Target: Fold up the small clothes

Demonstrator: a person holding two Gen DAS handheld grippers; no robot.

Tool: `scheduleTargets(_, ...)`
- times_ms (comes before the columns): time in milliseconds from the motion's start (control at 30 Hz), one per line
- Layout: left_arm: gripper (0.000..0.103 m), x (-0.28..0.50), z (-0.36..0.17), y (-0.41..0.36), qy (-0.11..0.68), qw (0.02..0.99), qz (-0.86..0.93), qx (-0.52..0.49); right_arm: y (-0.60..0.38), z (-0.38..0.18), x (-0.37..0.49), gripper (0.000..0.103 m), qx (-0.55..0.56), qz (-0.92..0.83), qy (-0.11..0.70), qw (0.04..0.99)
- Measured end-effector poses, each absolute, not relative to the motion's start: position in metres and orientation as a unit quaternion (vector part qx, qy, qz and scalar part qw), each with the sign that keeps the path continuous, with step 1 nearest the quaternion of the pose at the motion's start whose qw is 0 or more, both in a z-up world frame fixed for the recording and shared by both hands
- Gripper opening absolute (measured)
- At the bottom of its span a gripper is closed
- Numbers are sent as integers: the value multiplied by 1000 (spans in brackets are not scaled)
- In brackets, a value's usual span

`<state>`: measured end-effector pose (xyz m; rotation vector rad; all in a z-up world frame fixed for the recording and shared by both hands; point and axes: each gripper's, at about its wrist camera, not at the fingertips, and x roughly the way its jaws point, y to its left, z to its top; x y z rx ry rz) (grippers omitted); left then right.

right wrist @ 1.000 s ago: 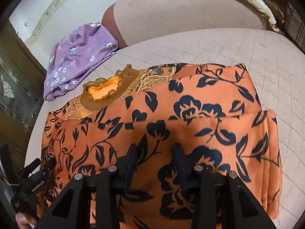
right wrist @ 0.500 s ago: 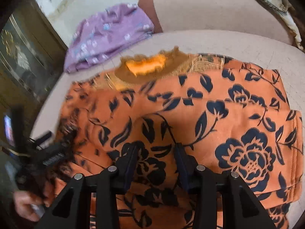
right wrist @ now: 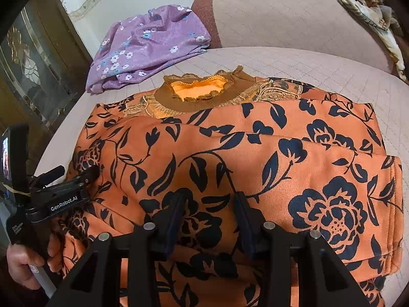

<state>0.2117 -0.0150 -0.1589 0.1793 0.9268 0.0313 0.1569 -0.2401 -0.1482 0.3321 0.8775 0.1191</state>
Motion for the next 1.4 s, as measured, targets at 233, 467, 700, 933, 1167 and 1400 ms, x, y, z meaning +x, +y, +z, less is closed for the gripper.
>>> scheduleTargets(233, 99, 214, -159, -16, 445, 891, 12, 85, -243, -146, 156, 45, 169, 60, 419, 890)
scheduleTargets(467, 99, 215, -158, -18, 442, 893, 8, 86, -266, -130, 151, 45, 193, 32, 392, 899)
scheduleTargets(700, 99, 210, -153, -31, 423, 901, -28, 89, -302, -140, 154, 45, 227, -43, 410, 882)
scheduleTargets(933, 99, 208, -154, -44, 417, 901, -46, 111, -304, -148, 160, 45, 217, -55, 429, 875)
scheduleTargets(1167, 99, 209, -156, -44, 421, 899, -46, 113, -304, -150, 159, 45, 218, -55, 428, 875)
scheduleTargets(1400, 99, 210, -157, -44, 422, 898, -46, 113, -303, -151, 158, 45, 217, -56, 428, 876)
